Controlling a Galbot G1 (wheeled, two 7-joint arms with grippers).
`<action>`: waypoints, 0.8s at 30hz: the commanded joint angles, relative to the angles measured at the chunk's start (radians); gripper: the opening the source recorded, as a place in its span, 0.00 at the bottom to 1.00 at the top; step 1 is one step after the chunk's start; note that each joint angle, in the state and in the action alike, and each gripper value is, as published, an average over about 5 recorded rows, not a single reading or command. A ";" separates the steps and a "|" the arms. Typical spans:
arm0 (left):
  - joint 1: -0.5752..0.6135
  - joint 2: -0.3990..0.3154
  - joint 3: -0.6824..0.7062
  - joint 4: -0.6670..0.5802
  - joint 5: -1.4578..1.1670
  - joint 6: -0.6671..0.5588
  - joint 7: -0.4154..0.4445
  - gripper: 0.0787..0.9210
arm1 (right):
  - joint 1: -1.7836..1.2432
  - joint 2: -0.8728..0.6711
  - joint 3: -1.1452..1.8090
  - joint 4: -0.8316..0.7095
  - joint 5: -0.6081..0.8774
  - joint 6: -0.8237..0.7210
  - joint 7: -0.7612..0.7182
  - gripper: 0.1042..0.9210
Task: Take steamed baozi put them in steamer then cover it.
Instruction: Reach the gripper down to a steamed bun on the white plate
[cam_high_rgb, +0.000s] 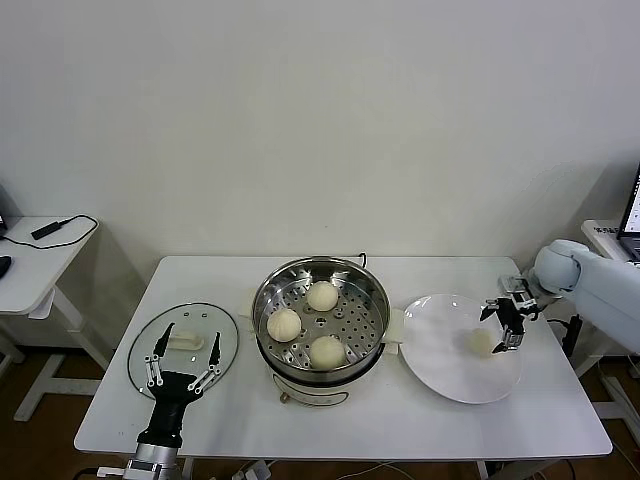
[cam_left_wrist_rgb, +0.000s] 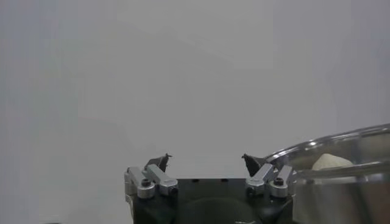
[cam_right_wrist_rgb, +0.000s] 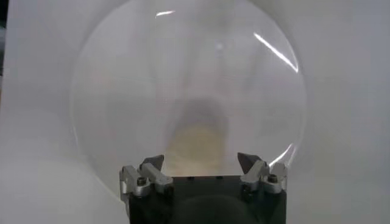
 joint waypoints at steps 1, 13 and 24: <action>0.003 0.001 0.000 -0.008 -0.011 0.007 -0.001 0.88 | -0.057 0.023 0.032 -0.043 -0.011 -0.011 0.044 0.88; 0.005 0.005 -0.006 -0.013 -0.034 0.015 0.000 0.88 | -0.066 0.029 0.039 -0.050 -0.022 -0.014 0.038 0.84; 0.003 0.009 -0.002 -0.019 -0.033 0.015 -0.001 0.88 | 0.081 -0.004 -0.031 0.056 0.018 -0.029 -0.023 0.69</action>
